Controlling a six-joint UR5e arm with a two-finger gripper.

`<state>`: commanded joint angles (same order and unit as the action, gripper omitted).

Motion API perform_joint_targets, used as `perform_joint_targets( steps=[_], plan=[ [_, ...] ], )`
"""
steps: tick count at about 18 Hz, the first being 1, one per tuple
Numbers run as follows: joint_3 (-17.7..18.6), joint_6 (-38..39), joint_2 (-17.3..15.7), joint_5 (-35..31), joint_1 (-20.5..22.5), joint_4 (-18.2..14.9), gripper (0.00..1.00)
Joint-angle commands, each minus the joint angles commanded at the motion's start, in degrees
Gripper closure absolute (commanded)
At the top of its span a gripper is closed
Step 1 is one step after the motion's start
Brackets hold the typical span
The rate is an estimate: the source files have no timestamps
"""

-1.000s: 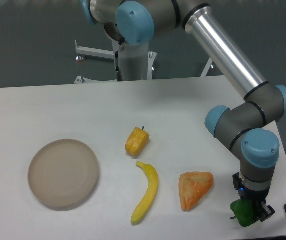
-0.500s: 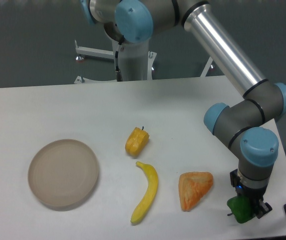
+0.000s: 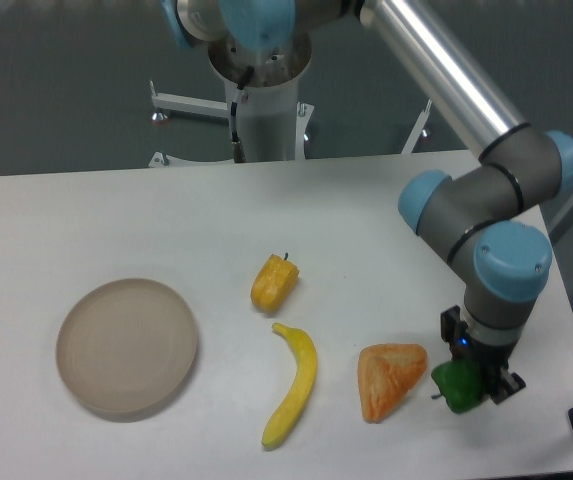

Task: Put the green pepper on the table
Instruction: 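Lift the green pepper up and carry it toward the table's back edge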

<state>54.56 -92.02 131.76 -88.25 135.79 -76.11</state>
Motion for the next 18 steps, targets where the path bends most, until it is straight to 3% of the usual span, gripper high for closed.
perform_joint_targets(
  steps=[7, 11, 18],
  plan=[
    [16.08, -1.23, -11.6, 3.7, 2.02, 0.17, 0.6],
    [22.41, -7.19, -15.74, 3.79, 4.03, 0.44, 0.6],
    [28.05, -17.39, -16.8, 3.52, 8.7, 1.93, 0.6]
  ],
)
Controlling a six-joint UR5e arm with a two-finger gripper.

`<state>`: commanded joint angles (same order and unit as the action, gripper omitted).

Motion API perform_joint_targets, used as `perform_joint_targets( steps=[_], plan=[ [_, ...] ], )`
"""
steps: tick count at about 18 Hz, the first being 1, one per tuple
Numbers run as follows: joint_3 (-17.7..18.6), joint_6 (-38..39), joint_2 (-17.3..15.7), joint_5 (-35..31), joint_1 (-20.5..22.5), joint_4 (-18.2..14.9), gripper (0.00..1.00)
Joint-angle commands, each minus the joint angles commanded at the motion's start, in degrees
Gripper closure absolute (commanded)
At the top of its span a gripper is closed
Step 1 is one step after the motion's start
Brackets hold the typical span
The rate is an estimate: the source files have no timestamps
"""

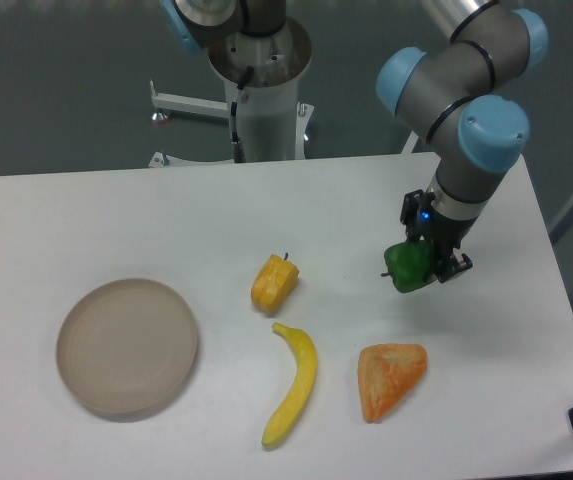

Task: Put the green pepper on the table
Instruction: 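Lift the green pepper up and carry it toward the table's back edge, then lower the green pepper onto the table surface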

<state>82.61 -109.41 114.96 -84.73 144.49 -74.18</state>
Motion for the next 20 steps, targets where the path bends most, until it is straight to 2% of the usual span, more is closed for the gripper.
perform_joint_targets(
  steps=[4, 12, 20],
  plan=[
    [2.9, 0.16, -0.09, 0.26, 0.97, 2.2, 0.6],
    [5.19, 6.4, 0.44, 2.02, 1.32, 2.11, 0.6],
    [6.24, 6.76, 0.79, 2.2, 1.32, 2.03, 0.6]
  ],
)
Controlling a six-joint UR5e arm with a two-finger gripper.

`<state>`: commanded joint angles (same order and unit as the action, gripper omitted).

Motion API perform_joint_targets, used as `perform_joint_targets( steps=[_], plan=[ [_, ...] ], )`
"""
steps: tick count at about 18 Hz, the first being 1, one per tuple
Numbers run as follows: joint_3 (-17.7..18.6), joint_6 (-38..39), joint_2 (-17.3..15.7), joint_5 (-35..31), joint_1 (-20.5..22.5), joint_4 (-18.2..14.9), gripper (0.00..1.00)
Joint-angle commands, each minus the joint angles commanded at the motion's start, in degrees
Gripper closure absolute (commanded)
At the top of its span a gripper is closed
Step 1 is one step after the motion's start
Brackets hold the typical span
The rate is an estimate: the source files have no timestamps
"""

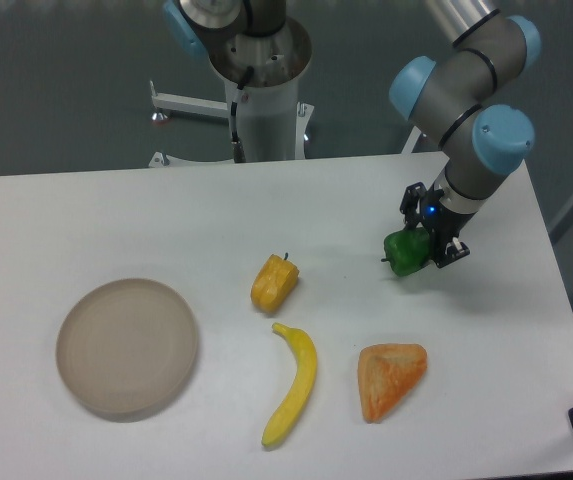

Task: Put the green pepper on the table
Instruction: 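Lower the green pepper onto the table surface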

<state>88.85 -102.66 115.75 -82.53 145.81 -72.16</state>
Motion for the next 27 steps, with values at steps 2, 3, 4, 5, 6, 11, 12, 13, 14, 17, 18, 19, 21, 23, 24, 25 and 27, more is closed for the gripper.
perform_joint_targets(
  steps=[2, 3, 4, 5, 6, 11, 12, 13, 14, 17, 18, 19, 21, 23, 24, 25, 27],
  plan=[
    [0.18, 0.7, 0.17, 0.0, 0.0, 0.0, 0.6],
    [0.18, 0.79, 0.26, 0.0, 0.0, 0.0, 0.6],
    [0.62, 0.88, 0.35, 0.0, 0.0, 0.09, 0.6],
    [0.88, 0.88, 0.44, 0.09, 0.0, 0.09, 0.6],
    [0.88, 0.79, 0.44, 0.09, 0.0, 0.0, 0.6],
    [0.97, 0.88, 0.53, 1.06, 0.0, 0.0, 0.6],
    [0.97, 0.88, 0.53, 1.06, 0.0, 0.0, 0.6],
    [0.97, 0.88, 0.53, 1.06, 0.0, 0.0, 0.6],
    [0.97, 0.88, 0.53, 1.06, 0.0, 0.0, 0.6],
    [1.06, 0.88, 0.53, 1.06, 0.0, 0.0, 0.6],
    [1.06, 0.88, 0.53, 1.06, 0.0, 0.0, 0.6],
    [1.06, 0.88, 0.53, 1.06, 0.0, 0.0, 0.6],
    [1.06, 0.88, 0.62, 1.06, 0.0, 0.0, 0.6],
    [1.06, 0.88, 0.62, 0.97, 0.0, 0.0, 0.6],
    [1.06, 0.88, 0.62, 1.05, -0.09, 0.09, 0.6],
    [1.06, 0.88, 0.7, 0.97, -0.09, 0.09, 0.6],
    [1.06, 0.88, 0.97, 1.05, -0.18, 0.09, 0.6]
  ],
)
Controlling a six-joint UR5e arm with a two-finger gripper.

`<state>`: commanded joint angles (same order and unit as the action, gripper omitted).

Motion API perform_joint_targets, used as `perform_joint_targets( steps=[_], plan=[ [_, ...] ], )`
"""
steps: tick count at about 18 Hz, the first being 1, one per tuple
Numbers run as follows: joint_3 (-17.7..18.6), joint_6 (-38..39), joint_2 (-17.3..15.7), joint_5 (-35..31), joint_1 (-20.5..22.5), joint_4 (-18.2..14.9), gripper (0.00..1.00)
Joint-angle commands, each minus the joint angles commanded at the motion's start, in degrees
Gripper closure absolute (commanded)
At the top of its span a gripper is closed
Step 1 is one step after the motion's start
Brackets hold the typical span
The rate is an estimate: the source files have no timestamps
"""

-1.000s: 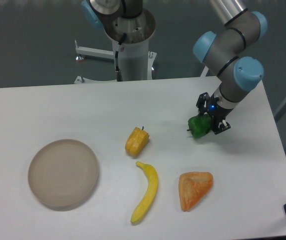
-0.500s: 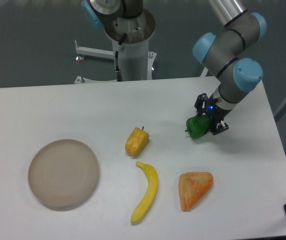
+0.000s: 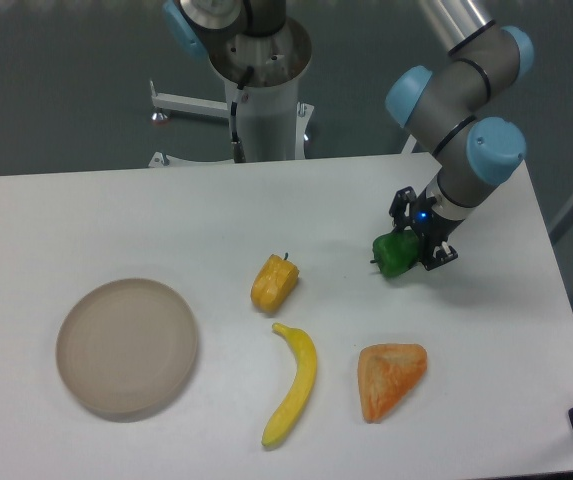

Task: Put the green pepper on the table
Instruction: 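Lower the green pepper onto the table surface, then open the gripper to release the green pepper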

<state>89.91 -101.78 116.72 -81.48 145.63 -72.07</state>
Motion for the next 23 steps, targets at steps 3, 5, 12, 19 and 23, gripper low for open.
perform_joint_targets(
  steps=[3, 5, 12, 19, 23],
  plan=[
    [0.0, 0.0, 0.0, -0.09, 0.0, 0.0, 0.6],
    [0.0, 0.0, 0.0, -0.17, -0.09, 0.0, 0.59],
    [-0.18, -0.09, 0.0, -0.09, 0.09, 0.0, 0.27],
    [-1.05, -0.09, -0.35, -0.09, 0.44, 0.0, 0.04],
    [-1.75, 0.0, -0.79, -0.7, 0.18, 0.09, 0.0]
  ],
)
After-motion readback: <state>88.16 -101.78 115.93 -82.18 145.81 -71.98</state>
